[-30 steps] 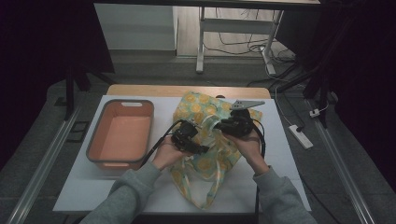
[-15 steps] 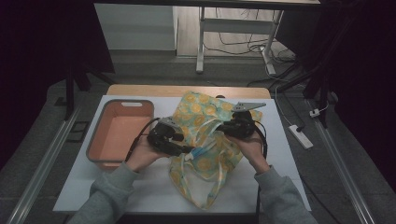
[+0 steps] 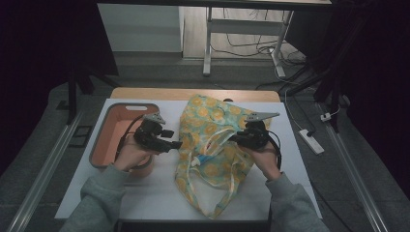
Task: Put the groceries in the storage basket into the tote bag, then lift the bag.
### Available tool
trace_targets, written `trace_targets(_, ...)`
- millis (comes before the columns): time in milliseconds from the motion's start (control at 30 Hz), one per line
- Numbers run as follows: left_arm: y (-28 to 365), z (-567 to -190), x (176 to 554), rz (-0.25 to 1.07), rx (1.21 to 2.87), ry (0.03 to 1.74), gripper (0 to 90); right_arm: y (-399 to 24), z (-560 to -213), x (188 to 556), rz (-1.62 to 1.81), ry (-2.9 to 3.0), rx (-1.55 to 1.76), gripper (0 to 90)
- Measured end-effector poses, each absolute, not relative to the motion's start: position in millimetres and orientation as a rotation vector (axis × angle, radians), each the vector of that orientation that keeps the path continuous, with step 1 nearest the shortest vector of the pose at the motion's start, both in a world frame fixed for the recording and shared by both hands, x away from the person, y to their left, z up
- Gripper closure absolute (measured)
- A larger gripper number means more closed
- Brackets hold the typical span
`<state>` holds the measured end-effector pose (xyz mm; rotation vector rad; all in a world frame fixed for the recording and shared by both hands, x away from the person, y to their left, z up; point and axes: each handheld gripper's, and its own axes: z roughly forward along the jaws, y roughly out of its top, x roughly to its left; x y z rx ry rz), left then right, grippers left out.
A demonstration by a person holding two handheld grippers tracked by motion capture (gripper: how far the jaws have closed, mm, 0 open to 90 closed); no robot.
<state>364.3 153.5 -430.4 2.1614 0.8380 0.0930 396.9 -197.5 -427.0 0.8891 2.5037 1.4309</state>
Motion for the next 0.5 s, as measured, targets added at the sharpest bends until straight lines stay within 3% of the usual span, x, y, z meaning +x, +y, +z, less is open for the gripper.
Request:
trace_targets(233, 153, -433, 367, 0.069, 2.175, 0.829, 37.8, -205, -435, 391, 1.392, 2.511, 0.926, 87.5)
trace_targets(500, 133, -437, 360, 0.146, 2.218, 0.864, 22.9, -209, -439, 390, 1.364, 2.525, 0.925, 87.4)
